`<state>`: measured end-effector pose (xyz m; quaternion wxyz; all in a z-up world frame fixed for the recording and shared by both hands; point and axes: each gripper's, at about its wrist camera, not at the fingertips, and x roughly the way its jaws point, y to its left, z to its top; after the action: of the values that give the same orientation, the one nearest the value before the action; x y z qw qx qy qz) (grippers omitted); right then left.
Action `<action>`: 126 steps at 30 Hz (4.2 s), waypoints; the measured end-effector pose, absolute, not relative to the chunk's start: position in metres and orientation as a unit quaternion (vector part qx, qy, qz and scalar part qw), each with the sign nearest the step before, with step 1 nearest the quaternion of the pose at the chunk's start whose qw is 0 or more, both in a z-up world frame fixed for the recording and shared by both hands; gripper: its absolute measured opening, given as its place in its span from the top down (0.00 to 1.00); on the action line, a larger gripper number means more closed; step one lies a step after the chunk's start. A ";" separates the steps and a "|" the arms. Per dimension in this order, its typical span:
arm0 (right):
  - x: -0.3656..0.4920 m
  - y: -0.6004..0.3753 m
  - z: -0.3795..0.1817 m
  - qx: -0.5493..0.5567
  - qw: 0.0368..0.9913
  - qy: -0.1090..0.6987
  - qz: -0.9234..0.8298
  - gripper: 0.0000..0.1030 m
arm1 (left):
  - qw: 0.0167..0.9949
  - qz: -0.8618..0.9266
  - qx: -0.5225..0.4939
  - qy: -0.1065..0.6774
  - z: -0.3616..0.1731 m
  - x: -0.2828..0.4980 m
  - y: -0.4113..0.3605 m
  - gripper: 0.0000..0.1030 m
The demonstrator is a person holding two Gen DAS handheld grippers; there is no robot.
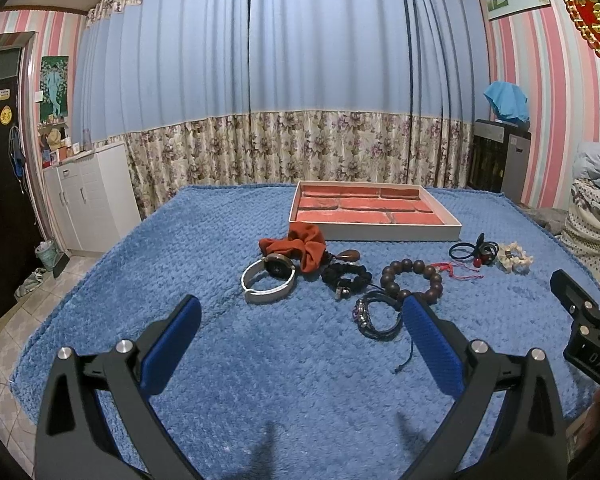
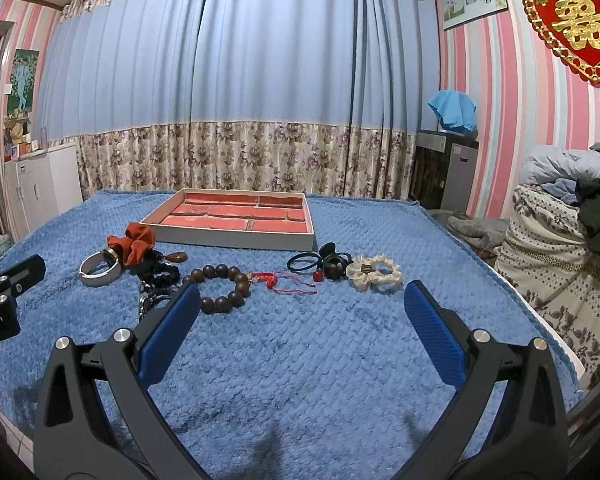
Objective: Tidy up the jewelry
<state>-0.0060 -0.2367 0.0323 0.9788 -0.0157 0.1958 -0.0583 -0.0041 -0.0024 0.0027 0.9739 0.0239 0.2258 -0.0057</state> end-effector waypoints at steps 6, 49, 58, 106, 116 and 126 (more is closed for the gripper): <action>-0.007 -0.238 0.032 -0.015 0.979 0.195 -0.058 0.04 | 0.974 -0.006 0.022 0.225 0.003 -0.004 -0.003 0.04; -0.006 -0.242 0.040 -0.012 0.979 0.197 -0.057 0.04 | 0.974 -0.009 0.017 0.225 0.004 -0.003 -0.001 0.04; 0.001 -0.246 0.032 -0.007 0.978 0.203 -0.045 0.04 | 0.970 -0.016 0.023 0.240 0.002 0.005 -0.006 0.04; 0.142 -0.263 0.000 -0.032 0.948 0.314 -0.044 0.04 | 0.935 -0.085 0.009 0.343 -0.019 0.151 -0.014 0.18; 0.185 -0.258 -0.027 -0.020 0.929 0.369 -0.018 0.26 | 0.910 -0.100 0.014 0.403 -0.055 0.190 -0.021 0.37; 0.212 -0.256 -0.050 -0.016 0.911 0.412 -0.009 0.33 | 0.894 -0.105 -0.001 0.435 -0.077 0.209 -0.013 0.50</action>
<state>0.2124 -0.2563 -0.0498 0.9112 -0.0165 0.4115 -0.0086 0.2087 -0.0129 -0.0770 0.8942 -0.0014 0.4351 -0.1051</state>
